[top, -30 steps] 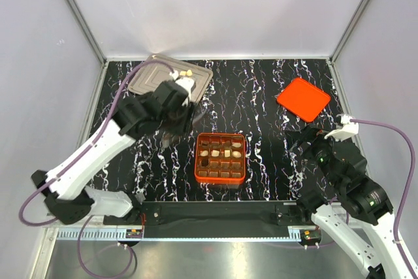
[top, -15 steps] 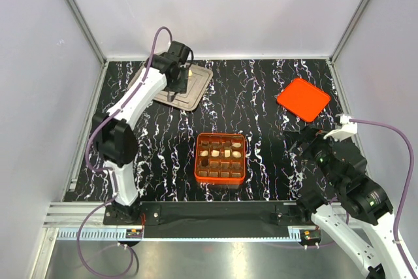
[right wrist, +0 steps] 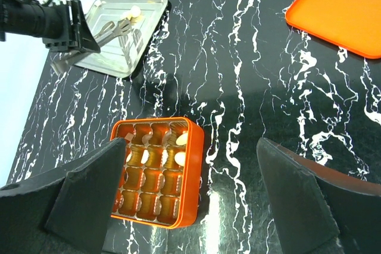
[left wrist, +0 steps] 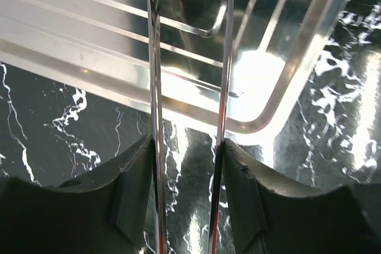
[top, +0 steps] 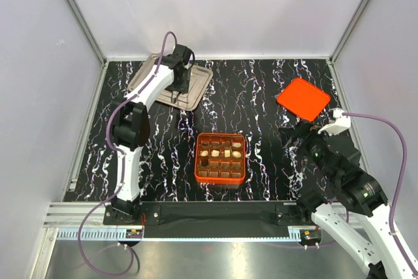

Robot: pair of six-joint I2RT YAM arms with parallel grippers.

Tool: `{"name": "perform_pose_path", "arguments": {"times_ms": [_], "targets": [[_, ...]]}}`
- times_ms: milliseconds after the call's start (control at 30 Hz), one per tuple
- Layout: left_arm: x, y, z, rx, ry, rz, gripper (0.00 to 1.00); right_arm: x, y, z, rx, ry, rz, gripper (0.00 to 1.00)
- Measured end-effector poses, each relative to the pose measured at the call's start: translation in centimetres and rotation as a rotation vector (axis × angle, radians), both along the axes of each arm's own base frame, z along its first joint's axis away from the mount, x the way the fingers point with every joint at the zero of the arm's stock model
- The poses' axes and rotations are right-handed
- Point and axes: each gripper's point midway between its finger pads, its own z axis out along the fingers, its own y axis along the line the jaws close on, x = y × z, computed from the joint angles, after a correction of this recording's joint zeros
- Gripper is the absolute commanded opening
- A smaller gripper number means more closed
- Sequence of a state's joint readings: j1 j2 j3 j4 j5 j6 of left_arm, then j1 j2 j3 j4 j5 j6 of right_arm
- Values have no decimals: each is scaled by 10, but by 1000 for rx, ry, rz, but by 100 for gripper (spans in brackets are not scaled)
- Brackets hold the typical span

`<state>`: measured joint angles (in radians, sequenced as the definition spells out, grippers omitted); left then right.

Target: Pack the chocolate

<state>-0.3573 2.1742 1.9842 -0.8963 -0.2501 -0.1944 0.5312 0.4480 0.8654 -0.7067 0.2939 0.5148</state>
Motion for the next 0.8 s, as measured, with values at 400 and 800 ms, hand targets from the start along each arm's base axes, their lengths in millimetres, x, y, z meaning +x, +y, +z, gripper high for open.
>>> {"name": "perform_pose_path", "arguments": {"times_ms": [400, 800], "targets": [[16, 13, -11, 6, -7, 7, 49, 6, 3, -2, -7, 0, 2, 100], [18, 10, -23, 7, 12, -27, 43, 8, 5, -6, -13, 9, 2, 100]]}}
